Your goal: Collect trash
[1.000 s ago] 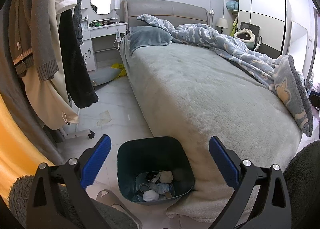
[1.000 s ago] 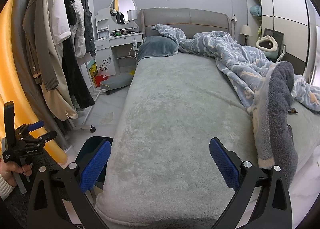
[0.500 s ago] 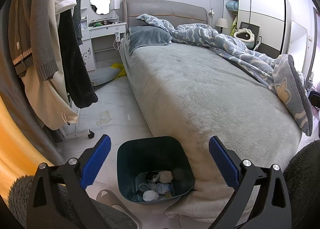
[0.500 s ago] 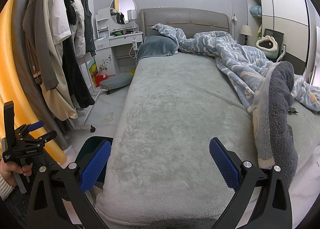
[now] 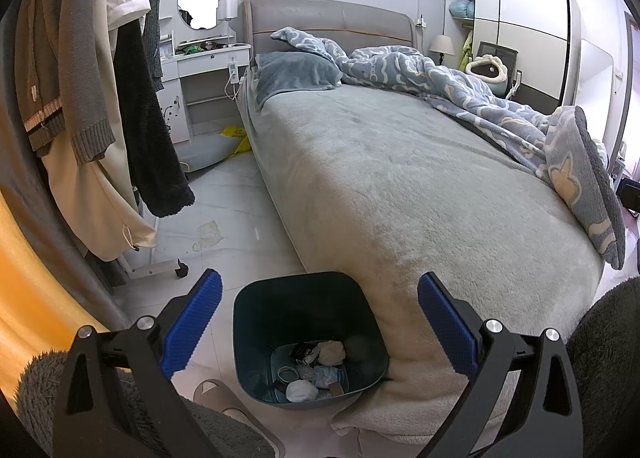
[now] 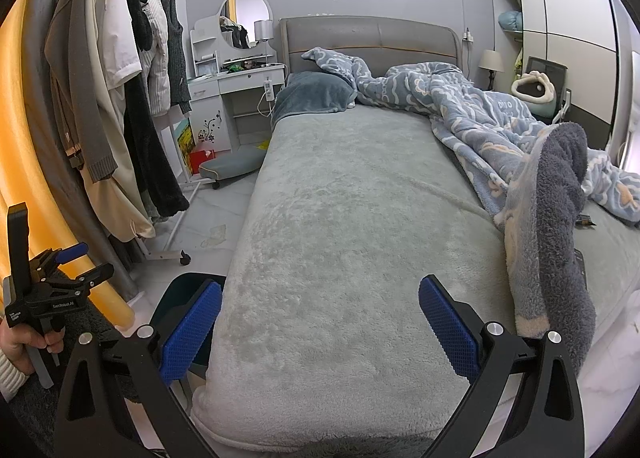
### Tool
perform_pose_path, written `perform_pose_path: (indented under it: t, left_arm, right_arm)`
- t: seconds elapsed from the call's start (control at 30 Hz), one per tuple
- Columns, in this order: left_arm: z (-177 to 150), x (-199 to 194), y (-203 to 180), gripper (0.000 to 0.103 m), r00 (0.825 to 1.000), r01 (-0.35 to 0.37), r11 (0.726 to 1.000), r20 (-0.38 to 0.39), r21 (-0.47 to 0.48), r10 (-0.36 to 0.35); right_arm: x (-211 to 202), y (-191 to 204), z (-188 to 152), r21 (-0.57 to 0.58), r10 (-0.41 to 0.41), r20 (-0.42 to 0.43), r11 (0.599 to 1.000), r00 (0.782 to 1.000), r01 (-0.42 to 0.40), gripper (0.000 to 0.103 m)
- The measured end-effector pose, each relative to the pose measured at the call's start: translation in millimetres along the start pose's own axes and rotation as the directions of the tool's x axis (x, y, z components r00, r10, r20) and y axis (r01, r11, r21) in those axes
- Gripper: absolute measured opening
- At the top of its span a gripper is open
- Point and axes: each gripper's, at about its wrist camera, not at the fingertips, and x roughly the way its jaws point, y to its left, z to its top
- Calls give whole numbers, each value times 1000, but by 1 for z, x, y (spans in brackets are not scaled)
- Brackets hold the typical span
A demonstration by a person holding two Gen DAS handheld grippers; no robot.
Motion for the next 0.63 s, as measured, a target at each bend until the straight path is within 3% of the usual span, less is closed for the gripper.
perform_pose_path:
  t: [0.63]
  left_arm:
    - [-4,2,-1,100,1000,0,1000,-6,3,0]
  right_arm:
    - [0,0,0,-3,-1,-1,1000,1000,1,100]
